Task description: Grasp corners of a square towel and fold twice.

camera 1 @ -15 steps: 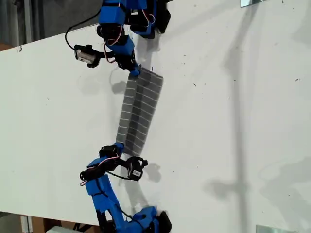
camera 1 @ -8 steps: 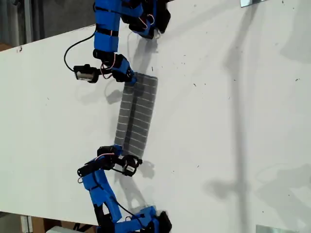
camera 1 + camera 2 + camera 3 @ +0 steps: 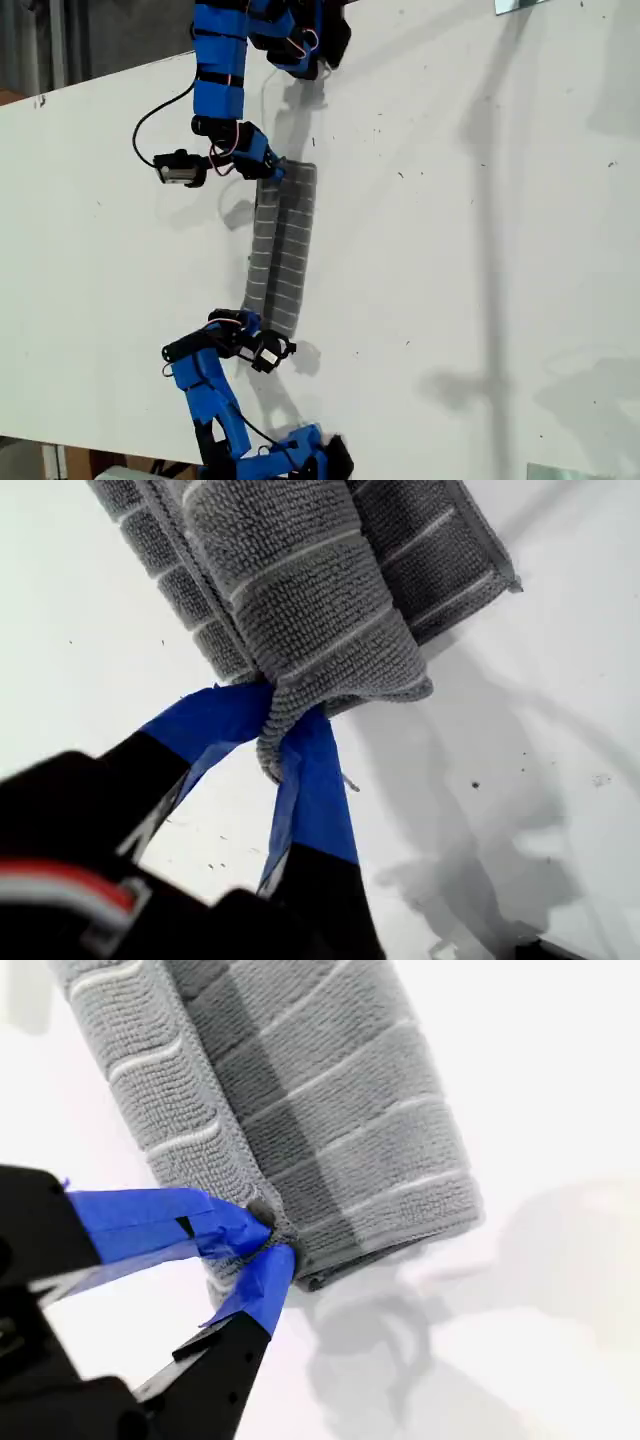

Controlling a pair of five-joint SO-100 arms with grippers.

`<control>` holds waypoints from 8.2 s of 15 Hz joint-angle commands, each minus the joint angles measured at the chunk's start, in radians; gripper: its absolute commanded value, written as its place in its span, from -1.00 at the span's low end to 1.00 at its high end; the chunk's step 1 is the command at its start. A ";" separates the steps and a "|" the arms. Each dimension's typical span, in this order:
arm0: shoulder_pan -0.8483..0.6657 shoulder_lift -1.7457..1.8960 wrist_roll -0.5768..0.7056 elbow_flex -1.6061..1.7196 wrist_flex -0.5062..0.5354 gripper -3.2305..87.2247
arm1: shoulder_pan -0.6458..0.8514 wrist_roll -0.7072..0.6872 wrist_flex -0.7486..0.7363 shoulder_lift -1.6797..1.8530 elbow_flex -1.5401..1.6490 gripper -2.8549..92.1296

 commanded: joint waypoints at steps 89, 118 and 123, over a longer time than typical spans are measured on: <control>0.015 0.888 -0.236 1.347 -0.684 -0.14 | -0.147 0.034 0.190 -0.032 -0.454 -0.33; 0.371 2.253 -0.241 1.855 -0.244 -0.42 | -0.704 0.509 0.127 1.440 0.847 -0.46; 0.417 2.252 -0.064 1.856 -0.247 -0.50 | -0.690 0.509 0.127 1.440 0.847 -0.46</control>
